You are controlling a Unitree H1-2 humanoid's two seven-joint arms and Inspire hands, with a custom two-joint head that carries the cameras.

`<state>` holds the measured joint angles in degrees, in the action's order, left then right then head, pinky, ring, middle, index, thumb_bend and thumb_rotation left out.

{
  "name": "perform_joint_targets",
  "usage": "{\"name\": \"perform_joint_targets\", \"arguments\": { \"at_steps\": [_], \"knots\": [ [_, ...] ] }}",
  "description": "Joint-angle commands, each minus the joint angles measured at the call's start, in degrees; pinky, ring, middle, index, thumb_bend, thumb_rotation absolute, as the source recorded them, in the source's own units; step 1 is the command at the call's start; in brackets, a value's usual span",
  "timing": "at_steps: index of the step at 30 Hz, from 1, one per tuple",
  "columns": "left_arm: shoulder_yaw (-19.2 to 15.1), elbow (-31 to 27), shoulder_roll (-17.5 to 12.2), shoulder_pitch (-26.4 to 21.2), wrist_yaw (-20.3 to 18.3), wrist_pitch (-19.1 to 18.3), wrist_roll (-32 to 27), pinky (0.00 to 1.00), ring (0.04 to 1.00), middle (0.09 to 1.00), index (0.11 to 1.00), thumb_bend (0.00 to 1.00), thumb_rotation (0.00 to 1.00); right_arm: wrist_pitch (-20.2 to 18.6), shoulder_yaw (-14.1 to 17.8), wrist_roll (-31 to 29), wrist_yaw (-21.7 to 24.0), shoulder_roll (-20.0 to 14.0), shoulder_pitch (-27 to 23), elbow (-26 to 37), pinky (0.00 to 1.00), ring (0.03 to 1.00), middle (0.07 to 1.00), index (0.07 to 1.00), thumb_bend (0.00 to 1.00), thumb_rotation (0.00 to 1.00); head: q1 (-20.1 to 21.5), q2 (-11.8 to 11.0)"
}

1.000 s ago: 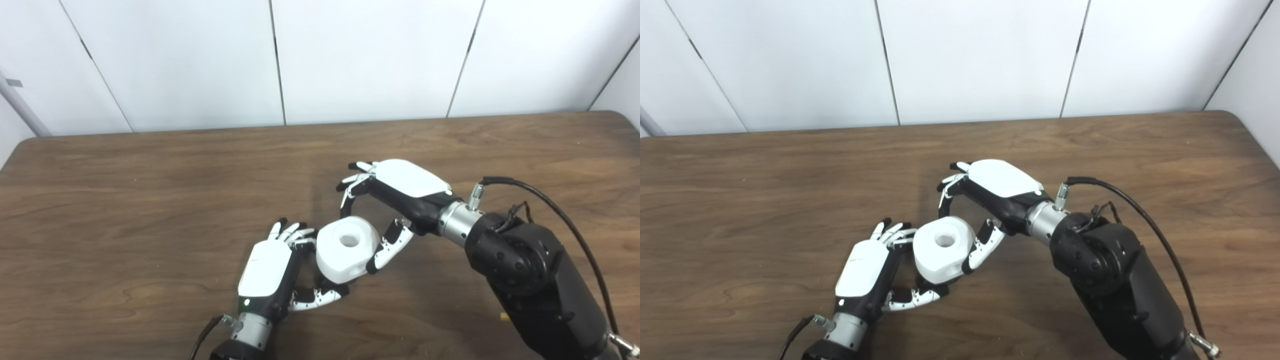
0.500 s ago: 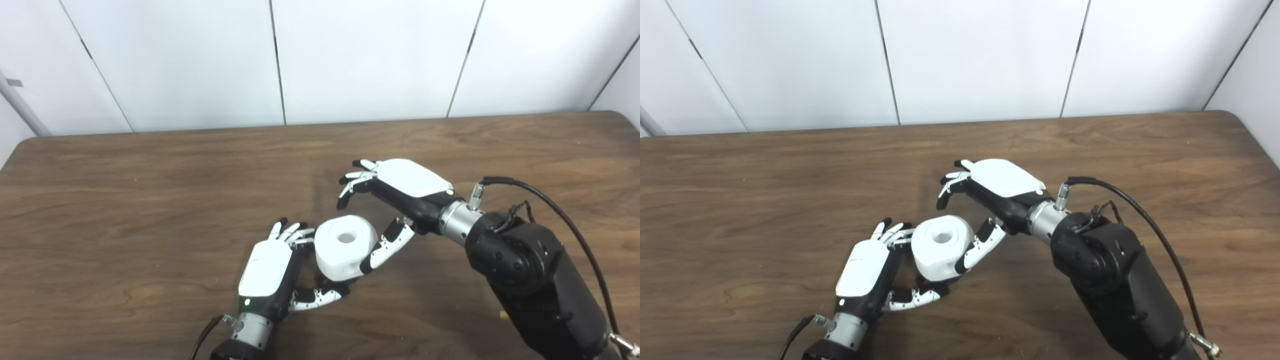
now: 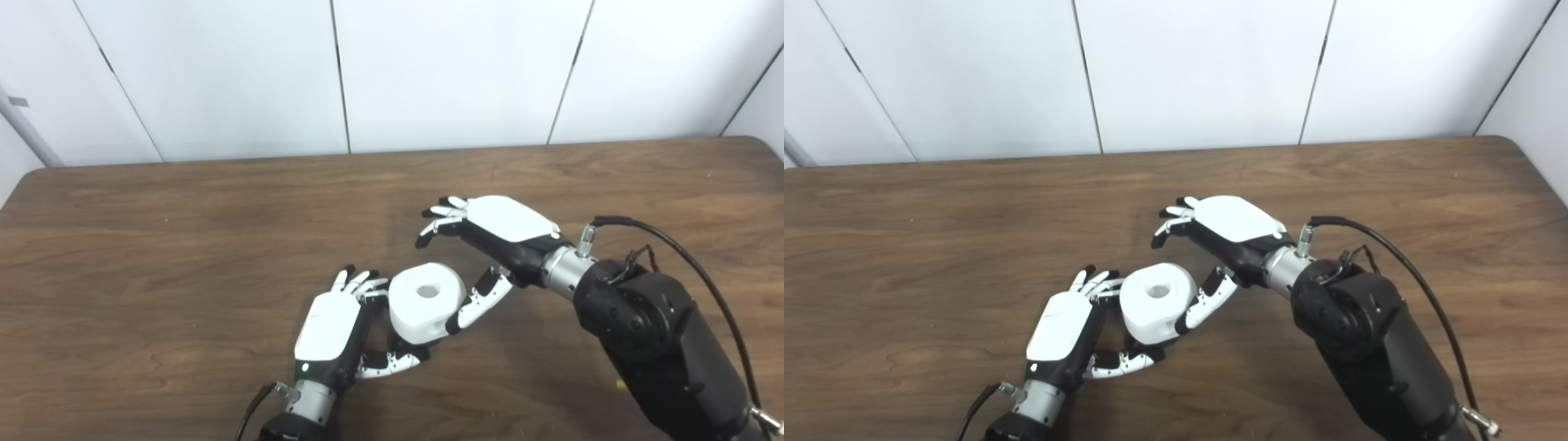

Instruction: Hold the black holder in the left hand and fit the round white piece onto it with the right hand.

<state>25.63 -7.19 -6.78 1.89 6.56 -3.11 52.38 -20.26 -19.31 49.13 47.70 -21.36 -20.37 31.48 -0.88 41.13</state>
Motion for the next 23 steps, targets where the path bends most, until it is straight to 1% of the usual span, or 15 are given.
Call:
{"name": "perform_joint_targets", "arguments": {
  "at_steps": [1,5,12,20,23],
  "knots": [
    [0.3,1.7,0.0,-0.2,0.1,0.4,0.8,1.00,0.895,0.796,0.486,0.52,0.05,-0.5,1.3,0.5,0.8,-0.9,-2.6,2.7,1.00,1.000,0.951,0.772,1.00,0.34,0.0,0.0],
    [0.2,1.7,-0.1,-0.3,0.1,0.3,0.8,1.00,0.893,0.795,0.486,0.52,0.05,-0.7,2.7,0.1,3.2,-2.4,-2.4,4.2,1.00,1.000,0.961,0.780,1.00,0.35,0.1,-0.1],
    [0.2,2.0,-0.1,-0.4,0.6,0.5,1.1,1.00,0.883,0.790,0.486,0.52,0.05,-0.9,4.4,-0.5,5.0,-4.7,-1.8,5.4,1.00,1.000,0.974,0.786,1.00,0.36,0.2,-0.3],
    [0.1,2.1,-0.1,-0.5,0.4,0.4,0.8,1.00,0.883,0.789,0.486,0.52,0.05,-1.8,5.4,-0.9,5.6,-5.0,-1.5,6.0,1.00,1.000,0.976,0.788,1.00,0.34,0.3,-0.5],
    [0.0,2.0,0.1,-0.4,0.2,-0.3,1.1,1.00,0.883,0.788,0.486,0.52,0.05,-2.1,5.7,-0.8,5.5,-4.7,-1.4,6.1,1.00,1.000,0.975,0.789,1.00,0.34,0.3,-0.5]
  ]
}}
